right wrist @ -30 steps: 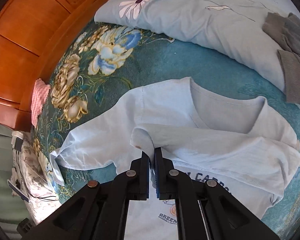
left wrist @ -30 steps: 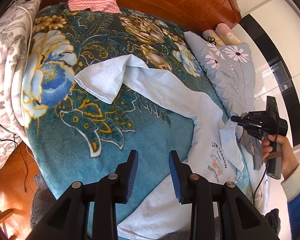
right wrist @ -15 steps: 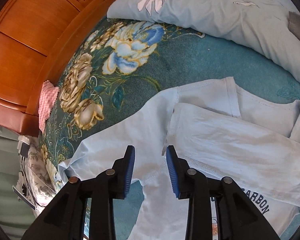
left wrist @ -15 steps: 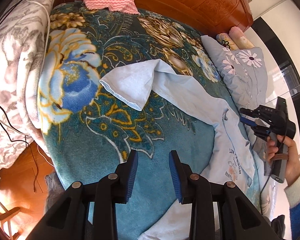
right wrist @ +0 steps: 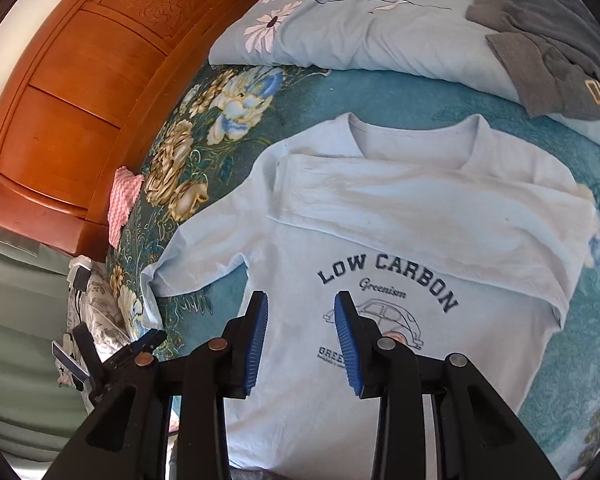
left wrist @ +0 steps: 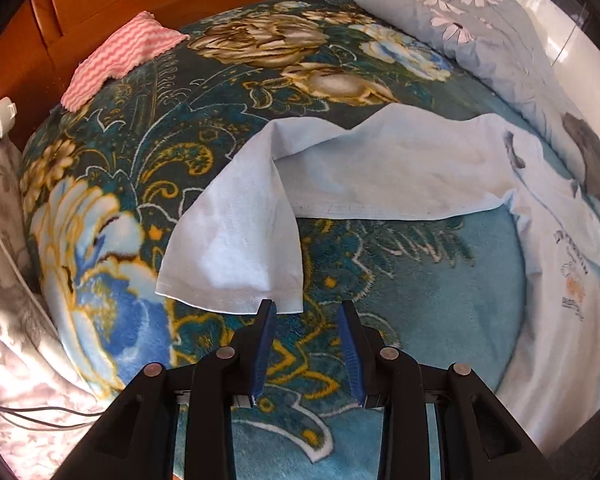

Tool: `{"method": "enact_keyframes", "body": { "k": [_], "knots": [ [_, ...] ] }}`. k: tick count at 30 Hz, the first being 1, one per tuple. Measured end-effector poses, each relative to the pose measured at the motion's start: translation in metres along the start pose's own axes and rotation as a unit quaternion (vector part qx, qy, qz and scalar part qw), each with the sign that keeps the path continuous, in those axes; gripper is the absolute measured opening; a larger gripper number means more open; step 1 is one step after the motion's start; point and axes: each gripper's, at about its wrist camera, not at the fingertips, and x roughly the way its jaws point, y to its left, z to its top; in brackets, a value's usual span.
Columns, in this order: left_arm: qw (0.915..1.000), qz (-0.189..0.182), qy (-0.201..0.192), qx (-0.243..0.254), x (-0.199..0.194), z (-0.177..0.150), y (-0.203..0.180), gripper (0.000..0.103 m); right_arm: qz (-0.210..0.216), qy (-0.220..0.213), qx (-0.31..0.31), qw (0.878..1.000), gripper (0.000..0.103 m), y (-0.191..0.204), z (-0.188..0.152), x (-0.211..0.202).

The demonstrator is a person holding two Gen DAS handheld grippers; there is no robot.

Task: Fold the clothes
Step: 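Grasp the other sleeve with the left gripper and fold it across the chest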

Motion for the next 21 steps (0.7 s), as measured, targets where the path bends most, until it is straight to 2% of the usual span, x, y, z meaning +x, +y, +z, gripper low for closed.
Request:
{"method": "enact_keyframes", "body": {
  "k": [3, 5, 7, 10, 13, 16, 19, 21],
  "knots": [
    [0.9996, 0.016, 0.002, 0.022, 0.003, 0.003, 0.0, 0.031, -0.002, 0.004, 0.005, 1.0, 0.036, -0.011, -0.012, -0.008],
    [0.9989, 0.027, 0.003, 0.037, 0.004, 0.005, 0.0, 0.015, 0.005, 0.005, 0.014, 1.0, 0.036, -0.017, -0.017, -0.011],
    [0.9988, 0.031, 0.004, 0.037, 0.0, 0.01, 0.005, 0.005, 0.013, 0.005, 0.021, 1.0, 0.036, -0.022, -0.021, -0.014],
    [0.9994, 0.027, -0.002, 0.023, -0.018, 0.018, 0.013, 0.004, 0.028, 0.002, 0.027, 0.999, 0.036, -0.025, -0.027, -0.018],
    [0.9998, -0.009, -0.017, -0.004, -0.05, 0.029, 0.021, 0.003, 0.043, -0.005, 0.031, 0.999, 0.036, -0.029, -0.032, -0.024],
    [0.9962, -0.078, -0.014, -0.037, -0.082, 0.044, 0.019, 0.003, 0.055, -0.014, 0.045, 0.997, 0.036, -0.041, -0.036, -0.034],
    [0.9878, -0.144, -0.014, -0.059, -0.112, 0.06, 0.001, 0.003, 0.062, -0.021, 0.059, 0.996, 0.036, -0.056, -0.043, -0.045],
    [0.9774, -0.198, -0.014, -0.073, -0.13, 0.071, -0.014, 0.003, 0.066, -0.026, 0.067, 0.995, 0.036, -0.067, -0.048, -0.053]
  ]
}}
